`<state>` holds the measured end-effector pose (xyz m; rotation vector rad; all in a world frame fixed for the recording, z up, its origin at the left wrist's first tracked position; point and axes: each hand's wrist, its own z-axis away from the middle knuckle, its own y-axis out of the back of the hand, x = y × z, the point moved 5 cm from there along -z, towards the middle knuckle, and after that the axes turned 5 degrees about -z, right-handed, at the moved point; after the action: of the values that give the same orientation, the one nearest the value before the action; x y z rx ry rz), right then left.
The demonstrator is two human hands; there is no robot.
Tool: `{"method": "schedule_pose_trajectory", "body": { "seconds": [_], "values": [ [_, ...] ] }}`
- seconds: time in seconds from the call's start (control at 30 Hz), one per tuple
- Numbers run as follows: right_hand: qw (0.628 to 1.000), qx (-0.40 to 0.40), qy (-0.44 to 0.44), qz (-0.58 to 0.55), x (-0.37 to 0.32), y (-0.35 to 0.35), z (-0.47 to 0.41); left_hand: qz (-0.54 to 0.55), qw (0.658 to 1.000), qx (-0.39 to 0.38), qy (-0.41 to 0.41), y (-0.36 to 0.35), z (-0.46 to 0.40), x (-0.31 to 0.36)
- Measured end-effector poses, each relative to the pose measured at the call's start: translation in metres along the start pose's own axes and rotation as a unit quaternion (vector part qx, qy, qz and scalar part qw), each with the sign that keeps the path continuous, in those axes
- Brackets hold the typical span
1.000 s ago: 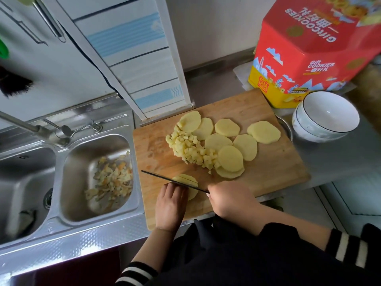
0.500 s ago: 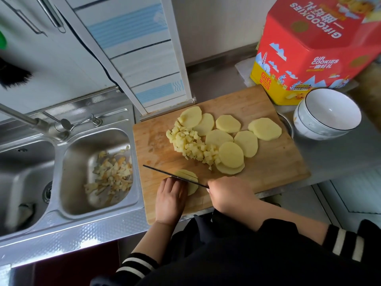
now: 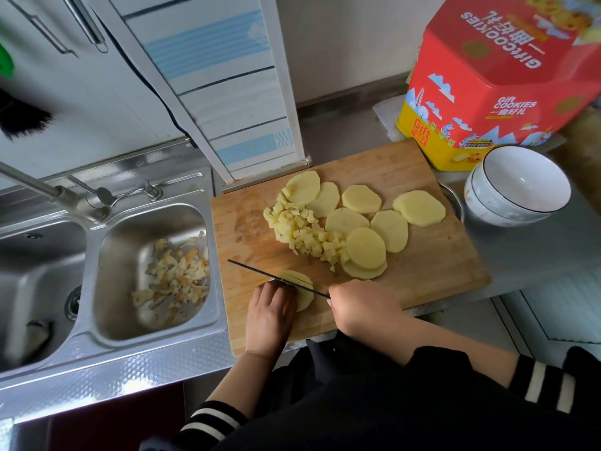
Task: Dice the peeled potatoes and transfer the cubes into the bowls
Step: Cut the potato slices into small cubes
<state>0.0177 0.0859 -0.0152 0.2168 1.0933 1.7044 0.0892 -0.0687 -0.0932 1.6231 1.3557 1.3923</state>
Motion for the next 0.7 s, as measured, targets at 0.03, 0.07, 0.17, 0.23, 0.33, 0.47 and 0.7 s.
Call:
{"method": "schedule_pose_trajectory", "body": {
  "seconds": [0.03,0.07,0.17,0.23,0.33,0.47,0.7],
  "values": [
    [1.000,-0.002,-0.003,-0.001,0.000,0.000,-0.001,0.000,1.000,0.003,0.000,0.000,0.001,0.000],
    [1.000,-0.004,-0.006,-0.002,-0.001,0.000,-0.002,0.001,1.000,0.007,-0.001,-0.001,0.001,-0.001],
    [0.999,-0.022,-0.022,0.006,-0.005,0.002,-0.006,0.003,1.000,0.022,-0.009,-0.004,0.003,-0.003],
    [0.999,-0.033,-0.030,0.008,-0.007,0.001,-0.010,0.003,1.000,0.026,-0.010,-0.006,0.004,-0.004],
    [0.999,-0.031,-0.033,-0.004,-0.002,-0.004,-0.017,0.009,1.000,0.026,-0.011,-0.006,0.005,-0.003],
    [1.000,-0.013,-0.017,-0.003,0.003,-0.010,-0.018,0.002,1.000,0.006,-0.014,-0.005,0.006,-0.003],
    [1.000,-0.009,0.006,-0.009,0.003,-0.009,-0.012,0.058,0.992,0.106,-0.030,0.067,0.002,0.009]
  ]
}}
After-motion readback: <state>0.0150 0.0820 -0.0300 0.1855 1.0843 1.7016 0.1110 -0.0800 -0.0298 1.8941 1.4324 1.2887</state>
